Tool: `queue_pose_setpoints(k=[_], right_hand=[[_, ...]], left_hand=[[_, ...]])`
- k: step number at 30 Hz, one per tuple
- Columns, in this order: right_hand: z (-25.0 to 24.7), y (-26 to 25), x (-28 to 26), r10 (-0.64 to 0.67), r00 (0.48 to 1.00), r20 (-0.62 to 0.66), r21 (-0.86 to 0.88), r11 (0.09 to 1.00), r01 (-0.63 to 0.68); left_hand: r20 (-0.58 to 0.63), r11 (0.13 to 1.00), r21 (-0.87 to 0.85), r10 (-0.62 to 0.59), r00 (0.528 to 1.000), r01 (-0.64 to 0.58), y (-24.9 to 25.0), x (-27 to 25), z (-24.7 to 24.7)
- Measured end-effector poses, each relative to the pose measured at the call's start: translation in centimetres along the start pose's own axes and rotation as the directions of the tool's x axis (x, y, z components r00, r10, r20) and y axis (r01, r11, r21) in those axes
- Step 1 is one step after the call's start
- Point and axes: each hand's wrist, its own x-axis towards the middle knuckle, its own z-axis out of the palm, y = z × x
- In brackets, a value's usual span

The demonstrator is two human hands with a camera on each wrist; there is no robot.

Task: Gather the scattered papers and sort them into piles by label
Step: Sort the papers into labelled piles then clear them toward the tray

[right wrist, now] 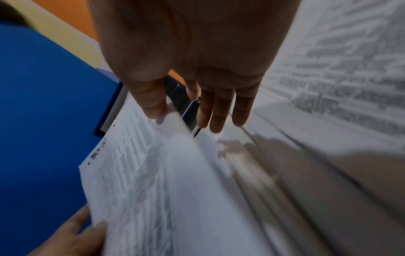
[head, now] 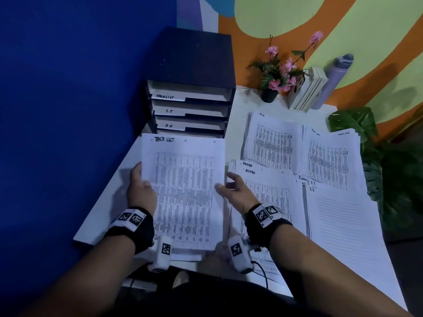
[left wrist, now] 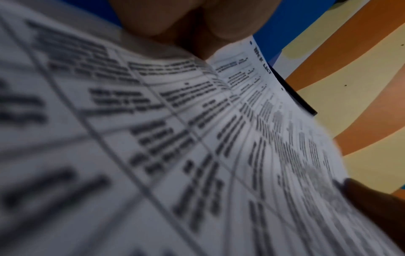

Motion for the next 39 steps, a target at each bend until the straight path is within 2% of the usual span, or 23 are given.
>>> queue_pose_setpoints(k=[2,5,7,9,10,12,14,19,25,28,31,34,39], right_hand=[[0.8,0.7,0.5,0.042,0.998,-0.039,-0.065,0.997,-0.044],[0.9,1.9,0.9,0.094,0.982,-0.163,-0.130,0.985,-0.116],[0.3,2.9,1.2,0.130,0.967,-0.220,-0.142,0.976,-0.164],[-0.5,3.9,1.6,0.178,0.954,-0.240,-0.158,0.963,-0.220],[-0.9,4.4,1.8,0.205,0.947,-0.246,-0.162,0.955,-0.248],[-1.3,5.2,1.9,0.247,0.936,-0.252,-0.161,0.943,-0.293],[-1.5,5.5,1.9,0.263,0.929,-0.260,-0.183,0.932,-0.315],[-1.5,5.7,2.3,0.260,0.927,-0.270,-0.233,0.917,-0.325],[-1.3,4.9,2.1,0.268,0.942,-0.204,-0.223,0.924,-0.312],[-0.7,5.0,1.7,0.258,0.954,-0.153,-0.182,0.941,-0.284],[0.1,4.8,1.4,0.227,0.963,-0.144,-0.191,0.948,-0.252],[0.5,4.4,1.0,0.210,0.969,-0.134,-0.216,0.948,-0.235],[0.9,5.1,1.6,0.221,0.971,-0.087,-0.185,0.955,-0.234]], left_hand=[[0.084,0.998,0.067,-0.006,0.996,0.000,-0.5,-0.2,0.7],[0.187,0.954,0.298,-0.019,0.982,-0.038,-2.2,-0.1,1.0],[0.235,0.834,0.552,-0.125,0.964,-0.026,-3.8,0.3,0.6],[0.245,0.648,0.761,-0.229,0.942,-0.041,-5.3,0.6,0.0],[0.246,0.583,0.810,-0.250,0.937,-0.057,-5.8,0.6,-0.2],[0.236,0.525,0.849,-0.263,0.935,-0.066,-6.7,0.7,-0.4],[0.210,0.523,0.852,-0.278,0.937,-0.036,-6.9,0.8,-0.5],[0.207,0.589,0.808,-0.300,0.931,0.010,-6.9,1.5,-0.5],[0.174,0.573,0.819,-0.315,0.933,0.040,-6.7,1.3,-0.7],[0.211,0.646,0.761,-0.322,0.923,0.052,-6.6,1.3,-0.9],[0.168,0.728,0.681,-0.257,0.952,0.077,-6.8,1.5,-1.0],[0.152,0.766,0.640,-0.208,0.966,0.064,-6.6,1.6,-1.1],[0.141,0.796,0.593,-0.248,0.958,0.119,-5.8,0.8,-1.2]])
